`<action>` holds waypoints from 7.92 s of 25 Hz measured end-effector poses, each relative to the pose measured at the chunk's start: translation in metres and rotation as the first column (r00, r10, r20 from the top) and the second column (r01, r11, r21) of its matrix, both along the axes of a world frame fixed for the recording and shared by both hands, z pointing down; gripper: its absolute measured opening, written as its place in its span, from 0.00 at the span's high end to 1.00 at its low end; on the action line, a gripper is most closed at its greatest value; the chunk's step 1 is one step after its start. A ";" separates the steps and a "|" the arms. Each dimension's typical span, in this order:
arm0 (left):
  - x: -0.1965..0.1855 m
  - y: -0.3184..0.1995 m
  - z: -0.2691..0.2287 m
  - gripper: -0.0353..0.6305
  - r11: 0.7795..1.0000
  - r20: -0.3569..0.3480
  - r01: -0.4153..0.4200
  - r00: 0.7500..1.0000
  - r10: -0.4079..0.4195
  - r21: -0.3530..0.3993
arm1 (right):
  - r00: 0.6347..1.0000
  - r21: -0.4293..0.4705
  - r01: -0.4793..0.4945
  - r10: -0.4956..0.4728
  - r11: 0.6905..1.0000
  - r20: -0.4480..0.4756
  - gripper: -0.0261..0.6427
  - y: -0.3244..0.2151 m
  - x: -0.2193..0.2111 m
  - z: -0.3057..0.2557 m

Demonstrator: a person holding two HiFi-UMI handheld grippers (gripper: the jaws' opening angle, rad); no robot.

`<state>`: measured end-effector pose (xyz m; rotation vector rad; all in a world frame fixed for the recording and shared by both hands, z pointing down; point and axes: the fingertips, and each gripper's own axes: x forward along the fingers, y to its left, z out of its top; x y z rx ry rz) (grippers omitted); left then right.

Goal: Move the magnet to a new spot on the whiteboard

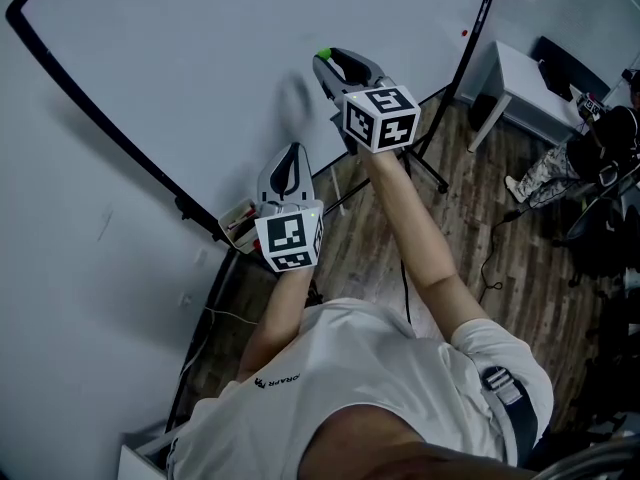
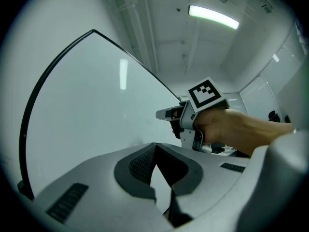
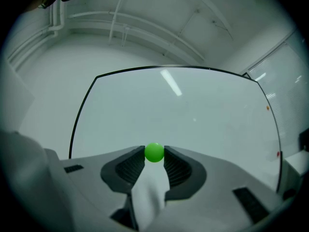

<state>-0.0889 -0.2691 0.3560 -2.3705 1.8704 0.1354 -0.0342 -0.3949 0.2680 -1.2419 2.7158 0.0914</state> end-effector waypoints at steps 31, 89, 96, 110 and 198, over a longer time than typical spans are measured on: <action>0.015 0.010 -0.006 0.94 1.000 -0.010 -0.016 1.000 0.016 0.007 | 1.000 0.013 -0.015 0.015 1.000 0.017 0.77 0.056 0.016 0.023; 0.017 -0.001 -0.008 0.94 0.999 -0.011 -0.049 0.999 0.049 0.011 | 0.999 -0.048 -0.048 0.048 0.998 -0.013 0.76 0.094 0.028 0.082; 0.015 -0.002 -0.008 0.94 0.999 -0.012 -0.046 0.999 0.046 0.011 | 0.999 -0.045 -0.047 0.047 0.998 -0.018 0.77 0.099 0.027 0.084; 0.010 0.000 -0.006 0.94 0.999 -0.015 -0.043 0.999 0.043 0.010 | 0.999 -0.056 -0.045 0.044 0.997 -0.019 0.77 0.107 0.022 0.093; 0.002 0.001 -0.008 0.94 0.999 -0.031 -0.038 0.999 0.038 0.004 | 0.999 0.020 -0.010 0.009 1.000 0.033 0.77 0.093 0.014 0.045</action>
